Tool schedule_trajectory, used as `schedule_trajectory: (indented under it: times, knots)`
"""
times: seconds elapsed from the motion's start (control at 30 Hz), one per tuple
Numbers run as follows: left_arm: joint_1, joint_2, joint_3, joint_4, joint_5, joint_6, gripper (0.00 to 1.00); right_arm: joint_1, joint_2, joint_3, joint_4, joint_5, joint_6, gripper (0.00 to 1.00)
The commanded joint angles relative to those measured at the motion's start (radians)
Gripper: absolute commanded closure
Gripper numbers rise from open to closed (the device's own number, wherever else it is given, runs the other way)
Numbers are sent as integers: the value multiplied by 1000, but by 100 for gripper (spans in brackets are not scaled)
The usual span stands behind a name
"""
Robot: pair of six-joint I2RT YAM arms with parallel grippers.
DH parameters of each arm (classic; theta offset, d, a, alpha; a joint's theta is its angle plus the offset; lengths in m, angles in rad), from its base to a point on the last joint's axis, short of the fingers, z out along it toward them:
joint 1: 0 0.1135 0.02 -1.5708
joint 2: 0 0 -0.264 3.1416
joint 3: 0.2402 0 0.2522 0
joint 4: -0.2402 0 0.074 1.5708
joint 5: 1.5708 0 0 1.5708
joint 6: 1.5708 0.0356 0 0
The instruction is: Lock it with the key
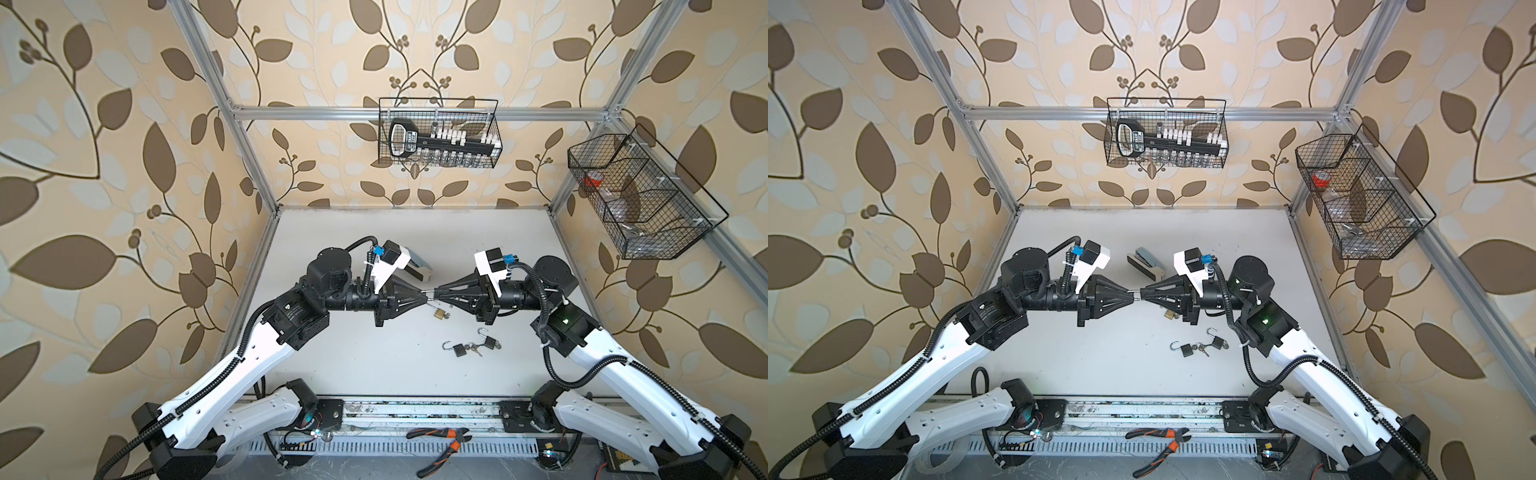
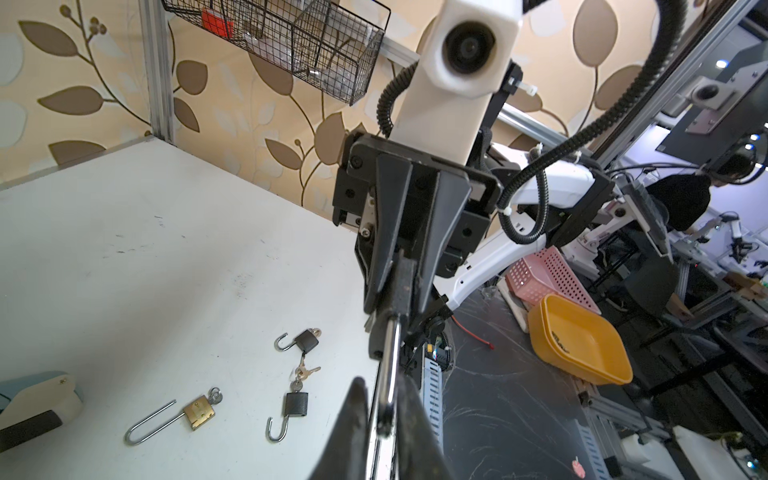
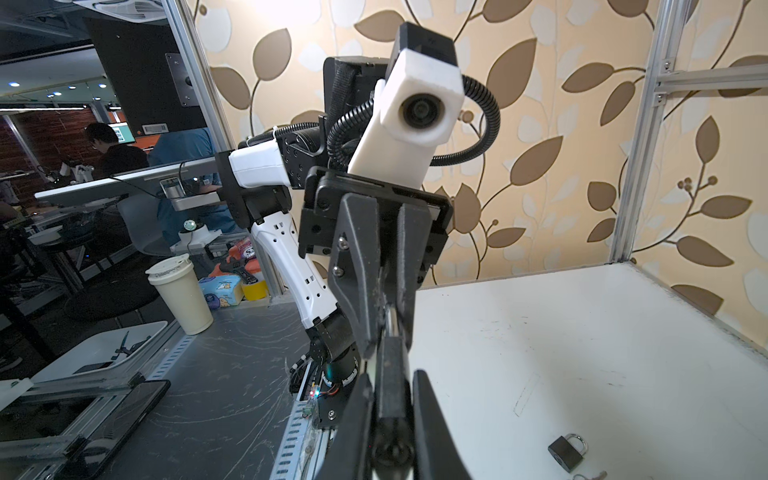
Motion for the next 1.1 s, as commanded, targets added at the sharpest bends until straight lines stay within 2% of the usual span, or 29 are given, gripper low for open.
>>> schedule_trajectory:
  times: [0.0,0.1,0.47,0.53,0.77,0.93,1.07]
  knots:
    - [7,-29,41,18,-5,10,75,-1,-10,22,7,-18,-8,100]
    - [6,-33,37,25,6,10,74,-1,-12,17,1,-10,-10,100]
    - [7,-22,29,33,19,10,93,-1,-10,17,11,-20,3,100]
    - [7,-25,27,33,10,14,100,-1,-12,12,20,-27,8,100]
    - [7,-42,18,34,-5,48,100,-1,-7,7,44,-9,98,100]
    - [7,-26,27,38,1,50,100,-1,8,-28,165,-23,220,100]
    - [6,-5,38,24,3,48,100,12,21,-30,174,-15,211,100]
